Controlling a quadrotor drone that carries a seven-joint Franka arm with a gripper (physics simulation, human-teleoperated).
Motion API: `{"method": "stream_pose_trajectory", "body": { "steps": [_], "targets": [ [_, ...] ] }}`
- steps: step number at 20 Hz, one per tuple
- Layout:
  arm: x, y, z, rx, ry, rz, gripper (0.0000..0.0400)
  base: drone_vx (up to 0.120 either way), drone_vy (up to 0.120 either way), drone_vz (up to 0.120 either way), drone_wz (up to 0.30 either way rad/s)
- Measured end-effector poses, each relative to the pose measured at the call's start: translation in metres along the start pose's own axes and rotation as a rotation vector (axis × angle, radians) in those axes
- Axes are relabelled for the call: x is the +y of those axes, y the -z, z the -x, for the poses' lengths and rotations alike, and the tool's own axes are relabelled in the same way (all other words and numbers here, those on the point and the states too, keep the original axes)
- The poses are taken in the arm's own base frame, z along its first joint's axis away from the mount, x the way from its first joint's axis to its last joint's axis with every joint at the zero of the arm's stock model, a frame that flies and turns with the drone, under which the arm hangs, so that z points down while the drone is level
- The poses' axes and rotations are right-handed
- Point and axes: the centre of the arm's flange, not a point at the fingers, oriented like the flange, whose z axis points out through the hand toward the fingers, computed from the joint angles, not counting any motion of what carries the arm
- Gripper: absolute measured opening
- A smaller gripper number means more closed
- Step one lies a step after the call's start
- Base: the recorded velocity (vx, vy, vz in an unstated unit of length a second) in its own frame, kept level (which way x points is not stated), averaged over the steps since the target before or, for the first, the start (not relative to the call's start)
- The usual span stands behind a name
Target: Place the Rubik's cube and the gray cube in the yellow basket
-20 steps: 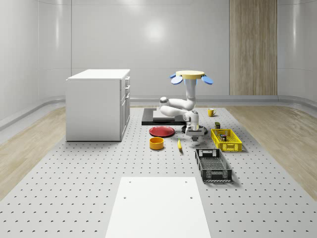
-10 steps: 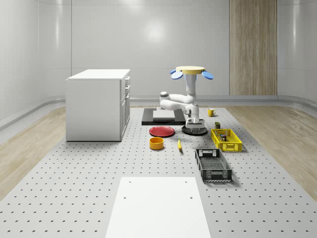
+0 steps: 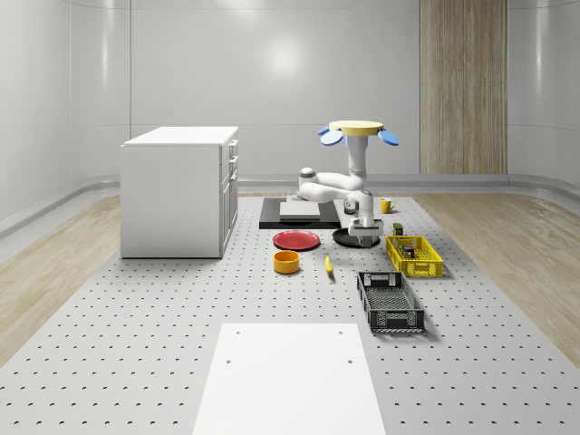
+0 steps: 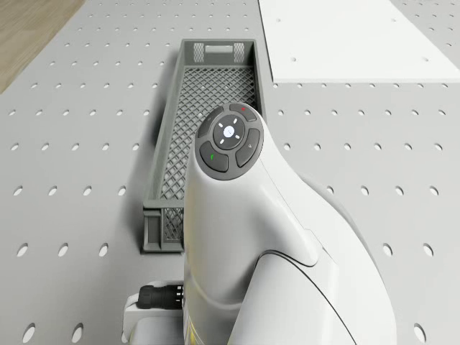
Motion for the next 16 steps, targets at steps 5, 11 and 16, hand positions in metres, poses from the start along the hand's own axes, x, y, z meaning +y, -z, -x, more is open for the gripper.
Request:
{"method": "stream_pose_trajectory", "body": {
  "steps": [5, 11, 16],
  "targets": [
    [0.0, 0.0002, 0.0, 0.0, 0.0, 0.0, 0.025, 0.12, 0.0, 0.064, 0.0],
    [0.0, 0.0003, 0.0, 0.0, 0.0, 0.0, 0.025, 0.027, 0.1, 0.0, 0.0],
    [0.0, 0.0003, 0.0, 0.0, 0.0, 0.0, 0.025, 0.0, 0.12, 0.0, 0.0]
  ]
}}
